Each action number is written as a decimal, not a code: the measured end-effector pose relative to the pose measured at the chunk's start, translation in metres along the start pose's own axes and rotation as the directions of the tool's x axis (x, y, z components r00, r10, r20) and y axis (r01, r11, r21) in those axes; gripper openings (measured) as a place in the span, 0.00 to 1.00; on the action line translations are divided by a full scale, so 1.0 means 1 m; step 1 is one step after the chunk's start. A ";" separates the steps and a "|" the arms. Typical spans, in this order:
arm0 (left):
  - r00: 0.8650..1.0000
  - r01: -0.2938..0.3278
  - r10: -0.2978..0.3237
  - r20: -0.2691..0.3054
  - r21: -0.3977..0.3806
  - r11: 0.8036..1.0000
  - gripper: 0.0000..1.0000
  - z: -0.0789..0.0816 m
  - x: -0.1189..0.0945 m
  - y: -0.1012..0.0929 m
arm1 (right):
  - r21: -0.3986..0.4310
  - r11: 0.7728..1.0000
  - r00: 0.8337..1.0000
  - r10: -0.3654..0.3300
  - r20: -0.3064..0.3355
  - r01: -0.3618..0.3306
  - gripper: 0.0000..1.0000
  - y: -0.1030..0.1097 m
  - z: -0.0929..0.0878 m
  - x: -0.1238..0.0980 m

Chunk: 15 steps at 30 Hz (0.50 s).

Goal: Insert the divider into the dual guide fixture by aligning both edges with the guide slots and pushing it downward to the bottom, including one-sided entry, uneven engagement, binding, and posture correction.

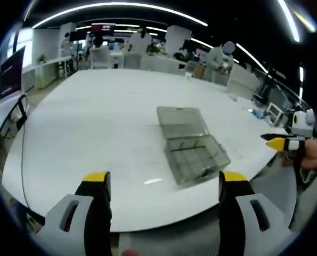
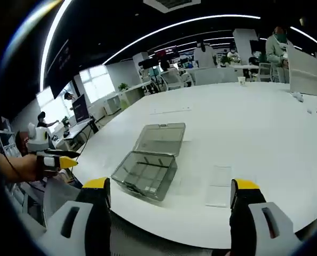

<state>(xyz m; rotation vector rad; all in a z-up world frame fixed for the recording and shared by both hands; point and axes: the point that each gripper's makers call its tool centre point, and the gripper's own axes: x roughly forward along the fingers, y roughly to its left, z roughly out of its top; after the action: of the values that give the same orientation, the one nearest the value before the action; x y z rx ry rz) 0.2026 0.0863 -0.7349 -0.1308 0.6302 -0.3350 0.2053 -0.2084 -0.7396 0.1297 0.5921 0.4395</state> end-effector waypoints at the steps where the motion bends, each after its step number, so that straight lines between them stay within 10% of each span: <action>1: 1.000 -0.004 0.004 -0.008 0.007 1.000 0.80 -0.001 0.000 0.000 | -0.001 1.000 1.000 0.003 -0.005 -0.003 0.92 0.001 -0.001 0.000; 15: 0.999 0.026 -0.025 -0.028 0.049 0.998 0.78 -0.004 0.002 -0.008 | 0.012 1.000 1.000 0.014 -0.016 -0.014 0.90 0.000 -0.003 0.001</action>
<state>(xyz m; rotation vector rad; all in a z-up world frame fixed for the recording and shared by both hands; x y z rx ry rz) 0.1997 0.0776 -0.7375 -0.0872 0.6474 -0.3771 0.2042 -0.2077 -0.7429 0.1420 0.6105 0.4509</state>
